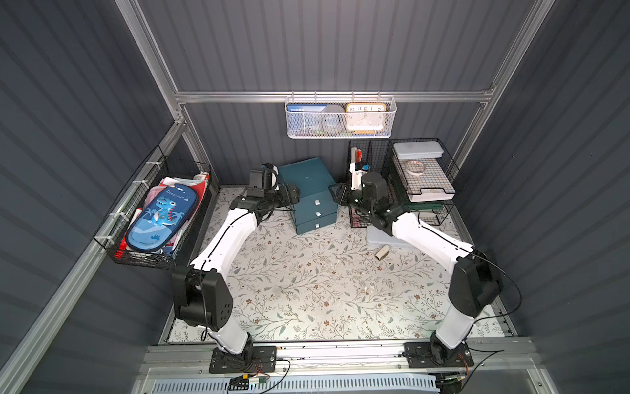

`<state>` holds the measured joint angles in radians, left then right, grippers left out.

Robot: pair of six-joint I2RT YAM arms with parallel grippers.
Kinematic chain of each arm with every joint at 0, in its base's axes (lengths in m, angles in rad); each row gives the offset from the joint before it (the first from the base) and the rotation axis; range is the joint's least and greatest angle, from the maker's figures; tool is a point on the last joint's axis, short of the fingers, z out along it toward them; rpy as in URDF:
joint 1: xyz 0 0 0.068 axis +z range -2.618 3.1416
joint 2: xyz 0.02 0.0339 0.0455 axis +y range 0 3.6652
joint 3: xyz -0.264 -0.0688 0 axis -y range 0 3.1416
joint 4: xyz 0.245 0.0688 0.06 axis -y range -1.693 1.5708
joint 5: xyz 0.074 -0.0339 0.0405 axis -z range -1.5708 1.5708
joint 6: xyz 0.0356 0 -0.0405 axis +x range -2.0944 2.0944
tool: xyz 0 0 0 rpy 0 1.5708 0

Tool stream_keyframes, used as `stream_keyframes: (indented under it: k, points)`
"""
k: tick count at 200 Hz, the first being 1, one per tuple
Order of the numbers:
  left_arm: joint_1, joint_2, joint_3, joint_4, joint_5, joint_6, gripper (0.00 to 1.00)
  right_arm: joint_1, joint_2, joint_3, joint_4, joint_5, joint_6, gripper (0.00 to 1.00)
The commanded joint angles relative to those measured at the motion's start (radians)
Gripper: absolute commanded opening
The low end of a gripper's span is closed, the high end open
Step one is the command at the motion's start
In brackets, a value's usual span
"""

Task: Place the plugs into the drawer by color
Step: Close the drawer in the storage box, then adjust the storage box at the center of the board.

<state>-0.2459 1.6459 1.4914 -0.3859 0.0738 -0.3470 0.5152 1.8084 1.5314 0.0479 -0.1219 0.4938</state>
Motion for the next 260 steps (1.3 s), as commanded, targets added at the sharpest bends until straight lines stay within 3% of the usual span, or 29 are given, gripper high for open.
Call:
stream_keyframes:
  k: [1,9,42,92,196,260]
  points:
    - [0.017,0.026,-0.019,-0.005,0.004,0.006,0.99,-0.057,0.139,0.149,-0.21,-0.115,-0.066,0.61]
    - [0.02,0.042,-0.005,-0.004,0.009,0.005,0.99,-0.07,0.188,0.217,-0.249,-0.193,-0.072,0.62]
    - [0.022,0.119,0.073,0.02,0.041,0.016,0.99,-0.075,0.299,0.351,-0.283,-0.306,-0.065,0.63]
    - [0.016,0.263,0.164,0.03,0.134,0.008,0.99,-0.074,0.233,0.252,-0.179,-0.372,-0.03,0.59]
    - [-0.001,0.27,0.152,0.064,0.174,0.016,0.99,-0.004,0.073,0.017,-0.074,-0.35,0.013,0.56]
    - [-0.001,0.247,0.147,0.034,0.171,0.042,0.99,-0.001,0.023,-0.035,-0.08,-0.319,0.021,0.56]
